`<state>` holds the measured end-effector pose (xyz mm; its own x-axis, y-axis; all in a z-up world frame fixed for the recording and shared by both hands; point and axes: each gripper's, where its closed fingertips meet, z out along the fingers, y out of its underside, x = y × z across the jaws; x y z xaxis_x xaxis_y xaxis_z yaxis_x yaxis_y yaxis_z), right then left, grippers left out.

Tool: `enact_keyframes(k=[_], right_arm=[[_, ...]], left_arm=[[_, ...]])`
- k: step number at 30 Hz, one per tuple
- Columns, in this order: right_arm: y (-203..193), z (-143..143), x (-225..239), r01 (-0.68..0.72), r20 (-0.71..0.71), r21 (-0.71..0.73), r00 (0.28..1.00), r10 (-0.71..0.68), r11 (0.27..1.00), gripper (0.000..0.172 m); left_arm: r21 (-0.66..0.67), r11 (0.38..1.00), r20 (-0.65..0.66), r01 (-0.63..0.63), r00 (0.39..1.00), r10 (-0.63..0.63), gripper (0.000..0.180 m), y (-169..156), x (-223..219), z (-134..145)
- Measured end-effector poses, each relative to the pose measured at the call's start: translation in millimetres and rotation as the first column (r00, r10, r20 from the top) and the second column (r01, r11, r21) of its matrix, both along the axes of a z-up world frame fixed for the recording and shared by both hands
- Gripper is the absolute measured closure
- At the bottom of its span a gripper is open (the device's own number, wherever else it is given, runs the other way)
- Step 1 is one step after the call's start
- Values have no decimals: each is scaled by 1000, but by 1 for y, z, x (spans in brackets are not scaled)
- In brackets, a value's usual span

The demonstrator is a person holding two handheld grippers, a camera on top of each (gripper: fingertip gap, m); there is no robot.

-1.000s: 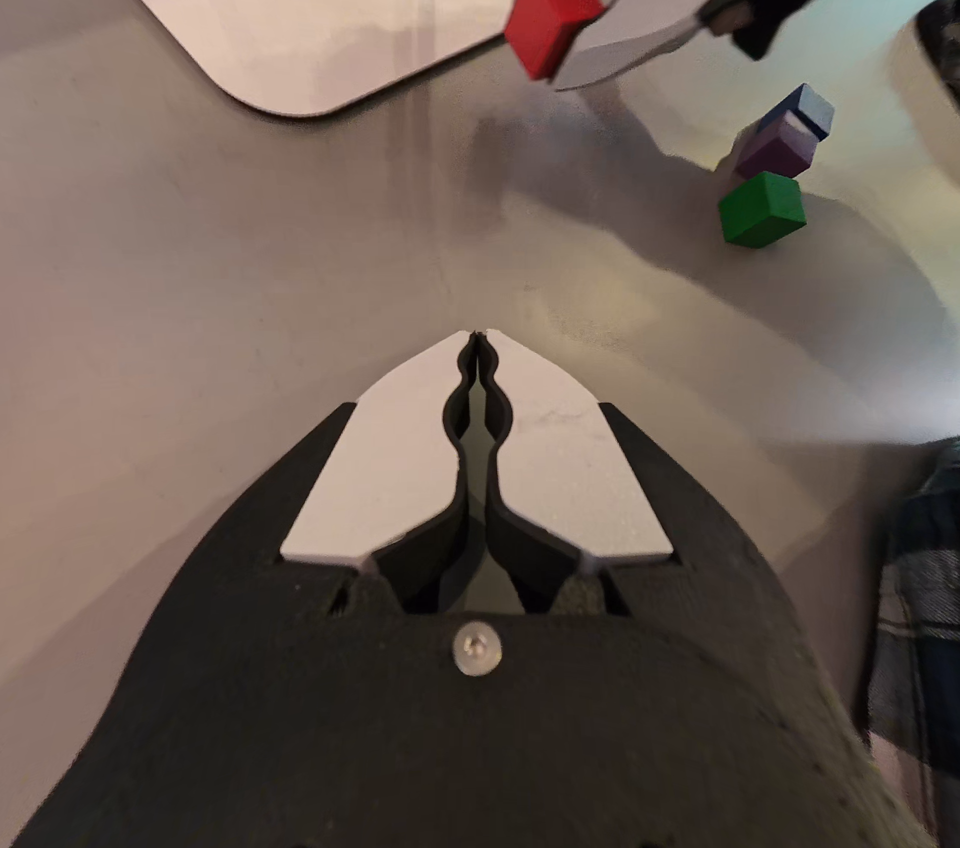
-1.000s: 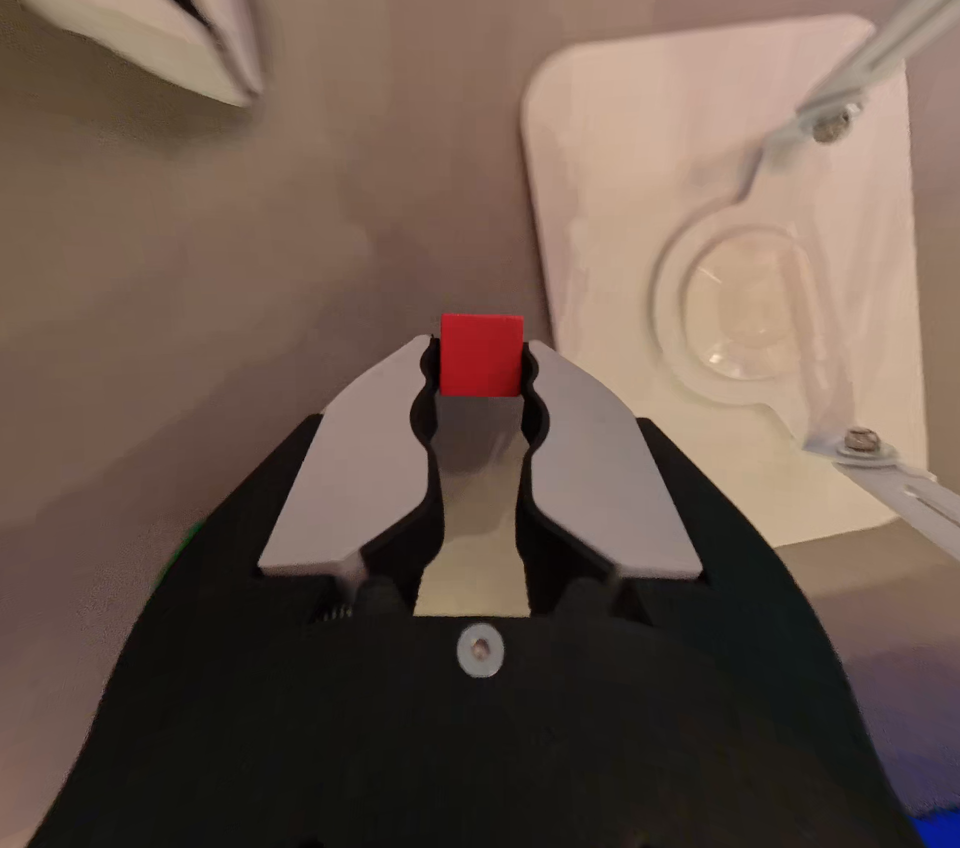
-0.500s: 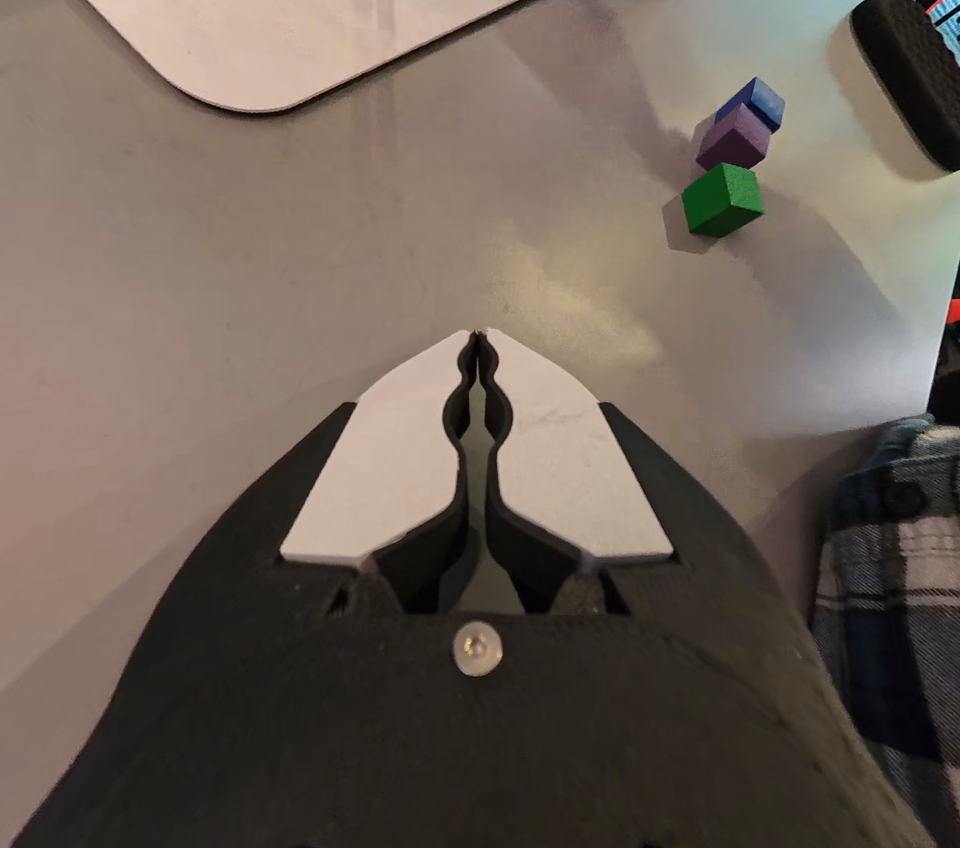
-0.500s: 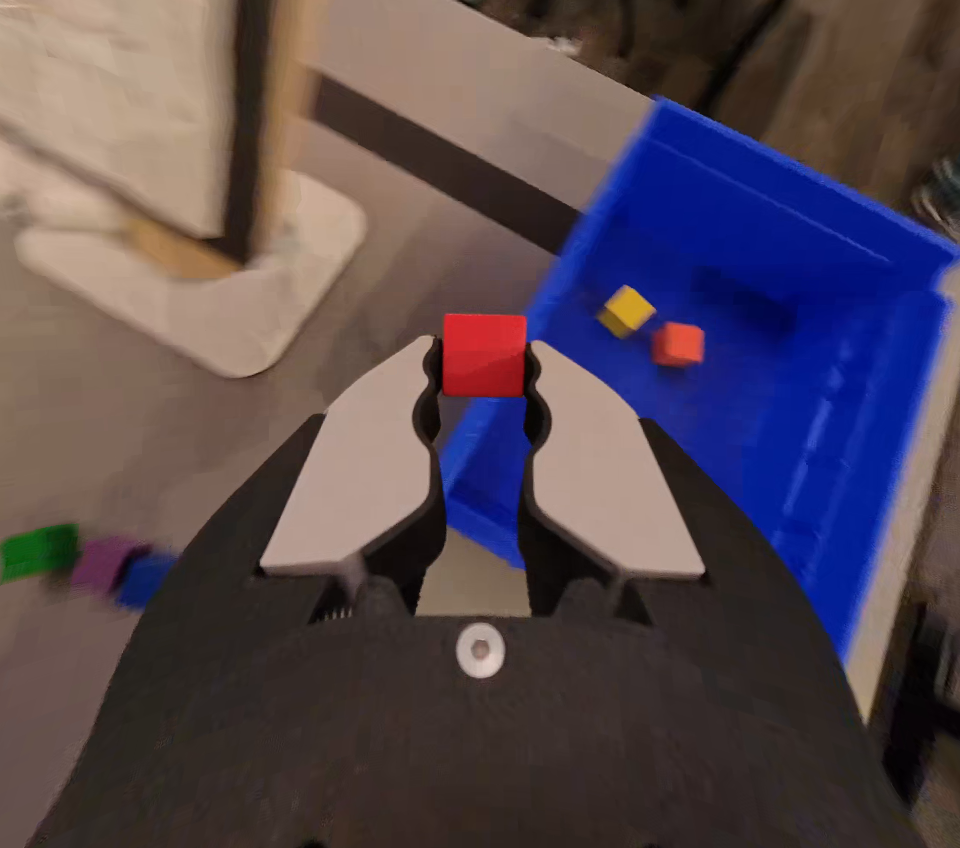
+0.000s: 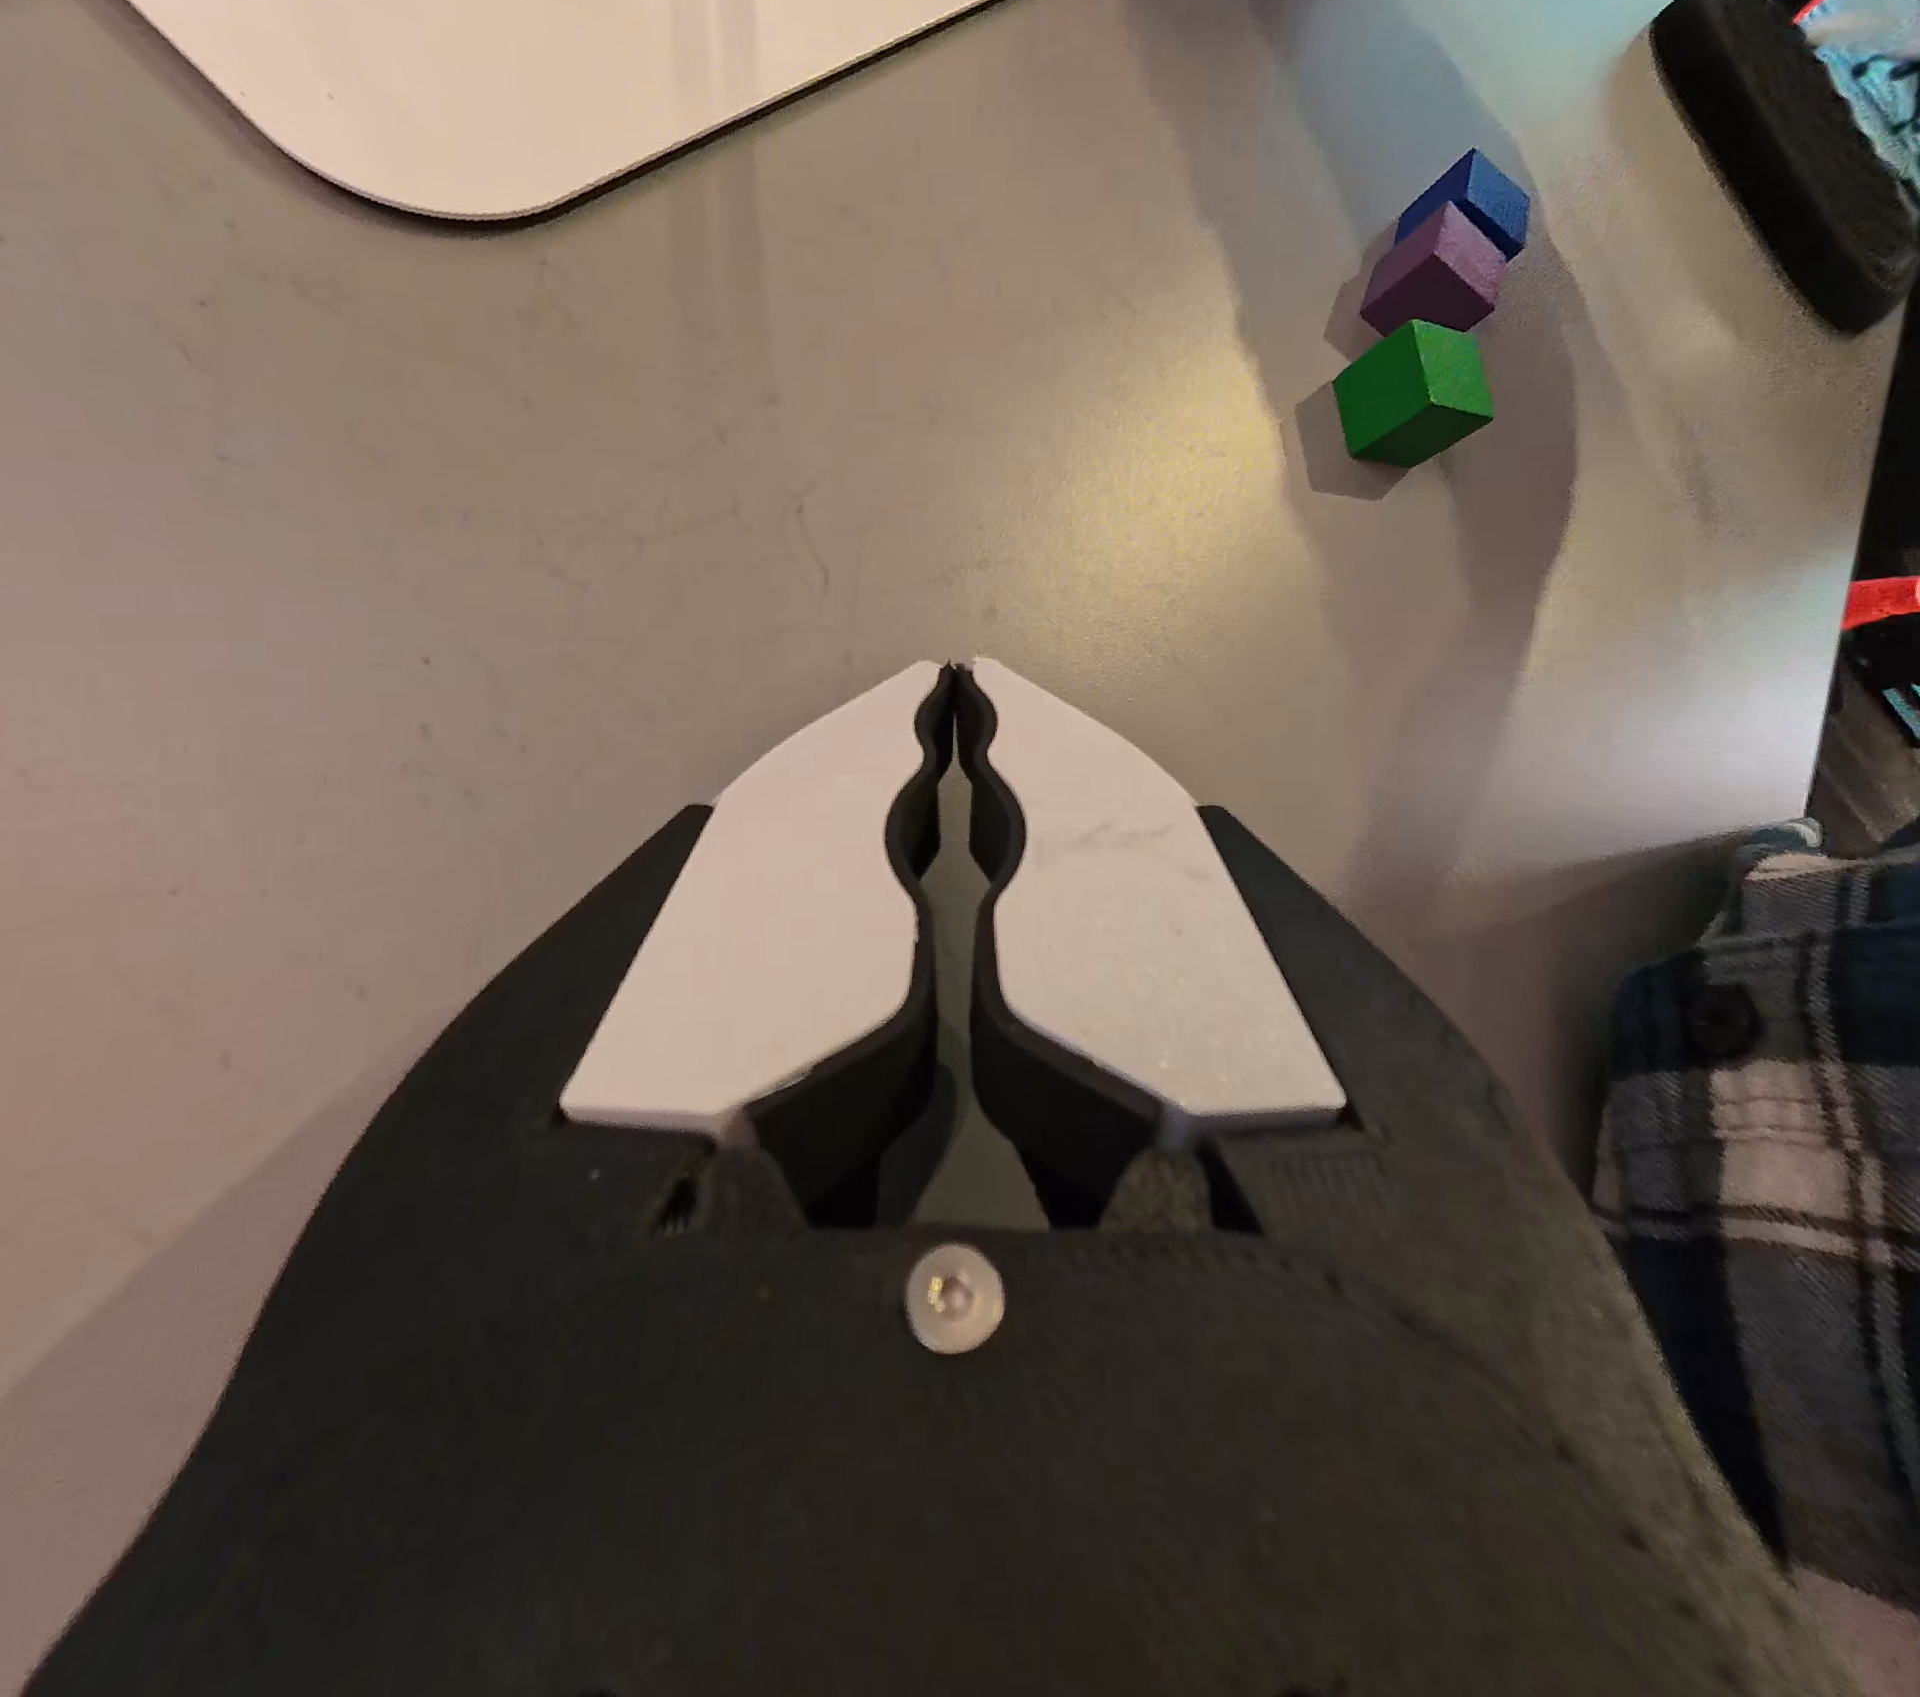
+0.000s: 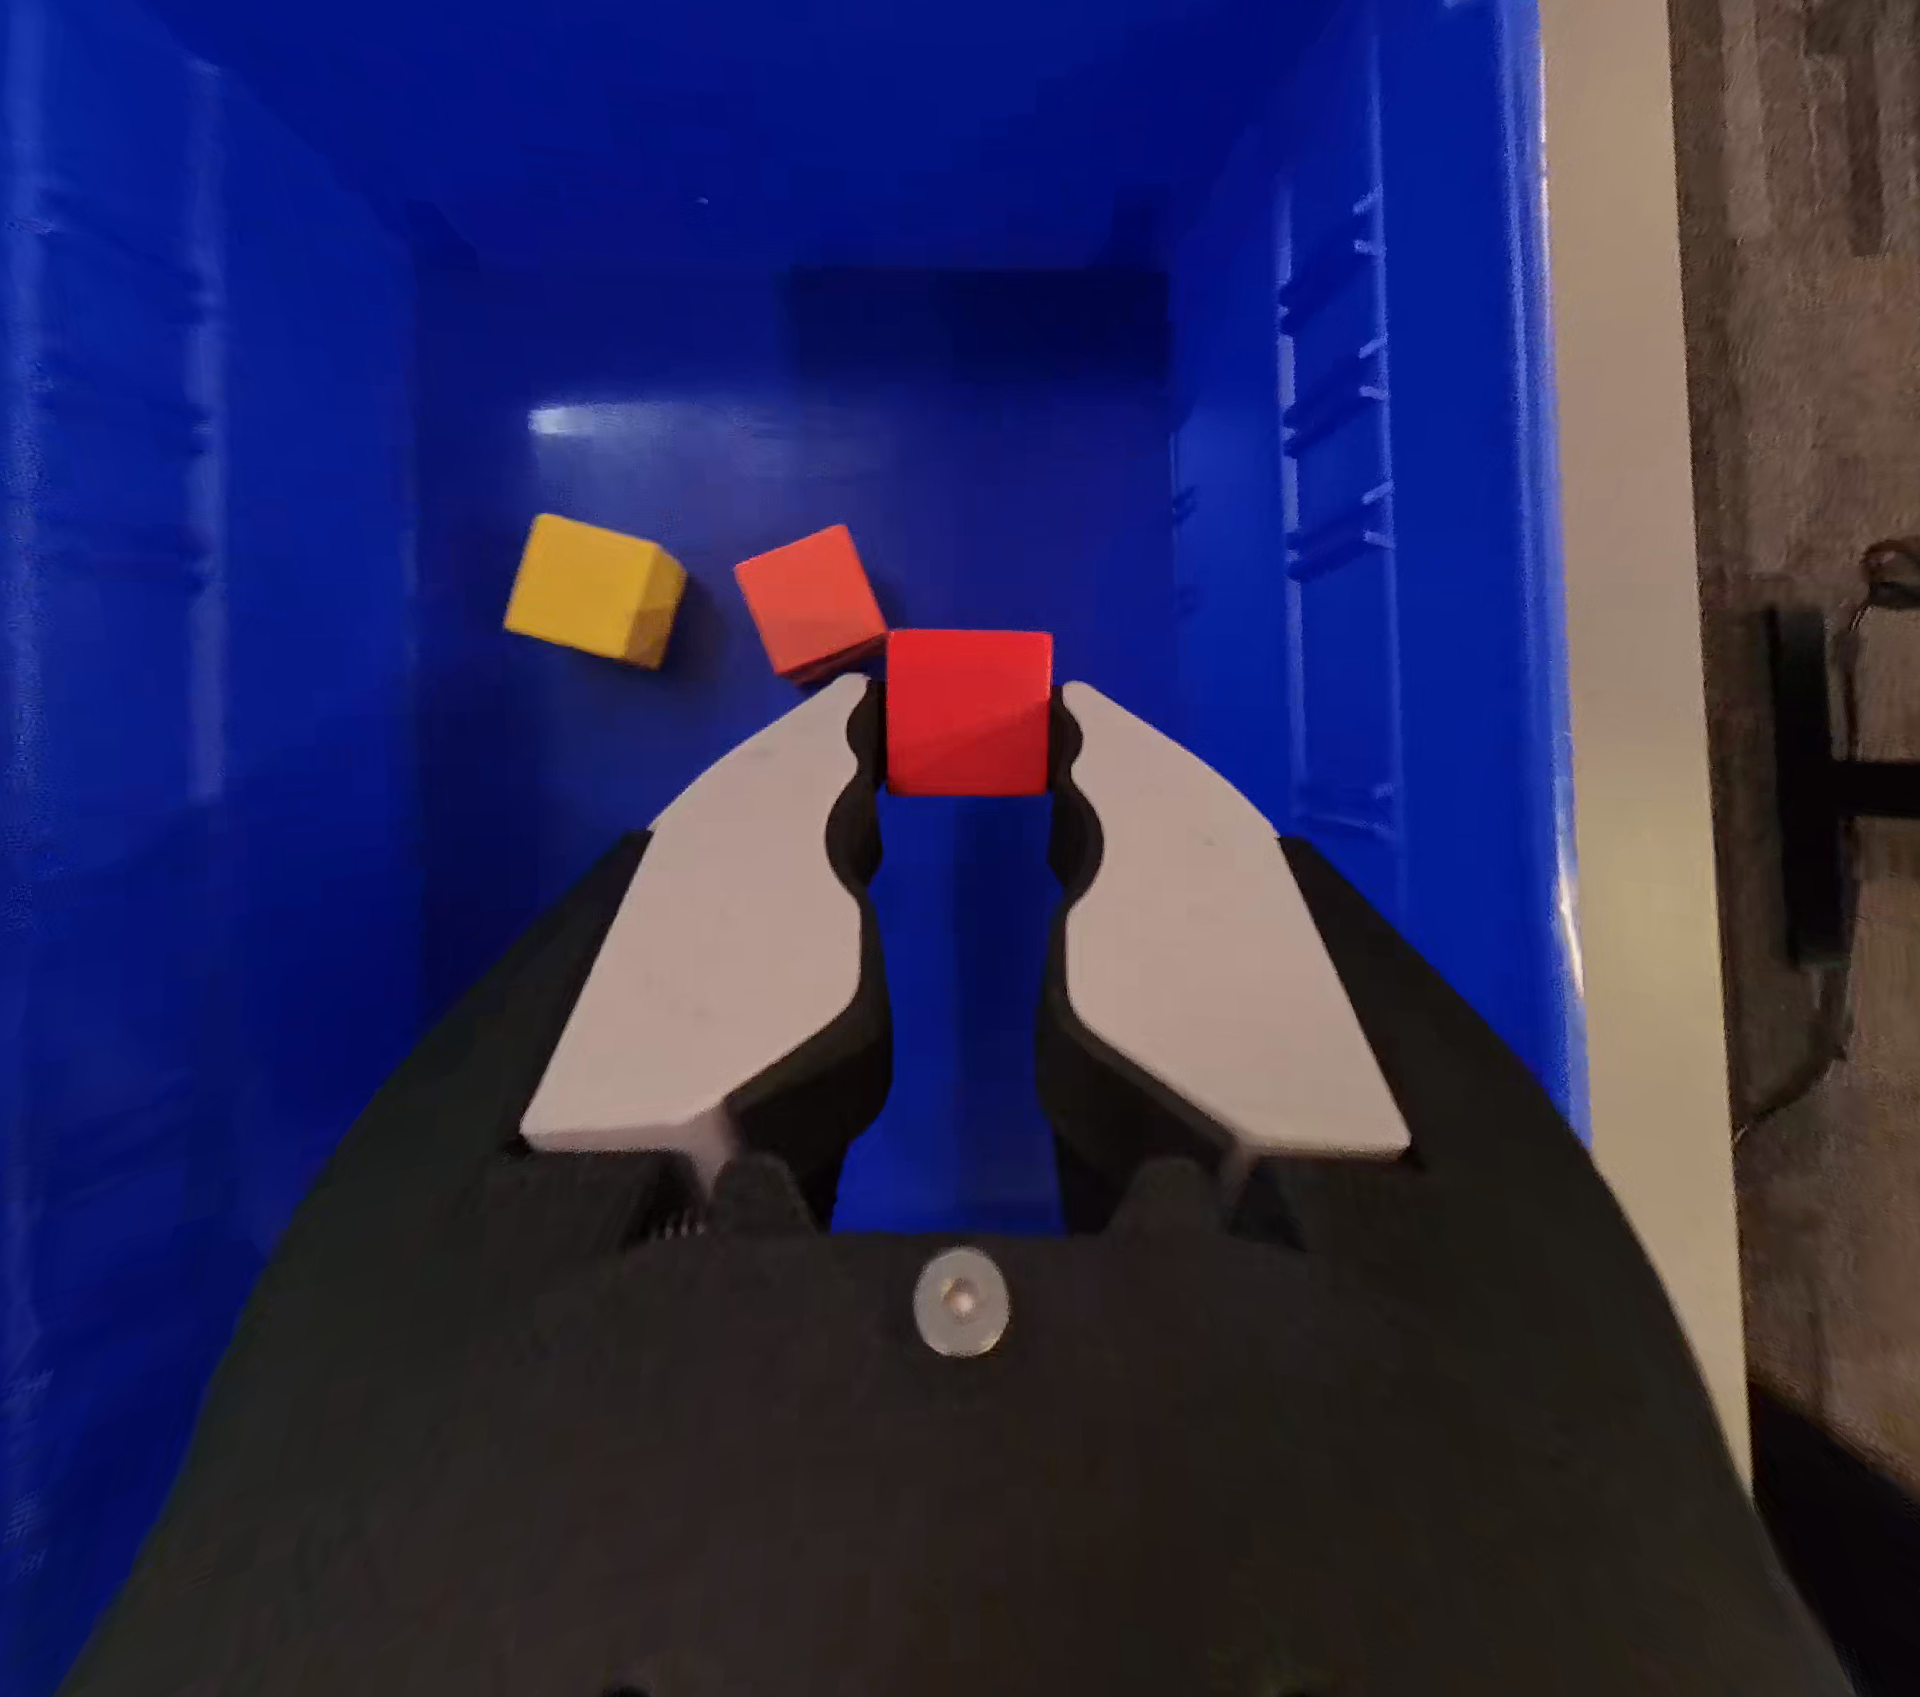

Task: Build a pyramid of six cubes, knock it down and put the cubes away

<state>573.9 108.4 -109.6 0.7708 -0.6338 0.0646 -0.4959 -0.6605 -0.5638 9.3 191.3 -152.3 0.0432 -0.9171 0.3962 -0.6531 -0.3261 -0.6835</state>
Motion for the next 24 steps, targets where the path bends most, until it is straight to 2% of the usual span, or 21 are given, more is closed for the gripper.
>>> enact_keyframes(k=[5,8,10,12,16,19,22,24], right_arm=[[2,-25,22,34,1,-72,999,-34,997,142],[4,-34,26,25,-21,-103,999,-27,994,132],[6,-22,21,6,-10,-80,1000,-7,997,128],[6,1,5,-28,22,-39,999,29,999,130],[4,59,-65,-203,86,51,976,198,978,139],[-8,83,-138,-338,44,99,941,335,936,138],[-24,90,-210,-437,-14,131,897,443,890,137],[-34,76,-257,-480,-98,132,864,494,867,133]], left_arm=[[-3,1000,1,0,1000,0,180,0,0,0],[-6,1000,1,1,1000,-1,180,0,0,0],[-6,1000,1,4,1000,-4,180,0,0,0],[-6,1000,1,4,1000,-4,180,0,0,0],[-5,1000,0,3,1000,-3,180,0,0,0],[-2,1000,0,3,1000,-3,180,0,0,0],[-1,1000,0,4,1000,-4,180,0,0,0],[-3,1000,0,8,1000,-8,180,-1,0,0]])
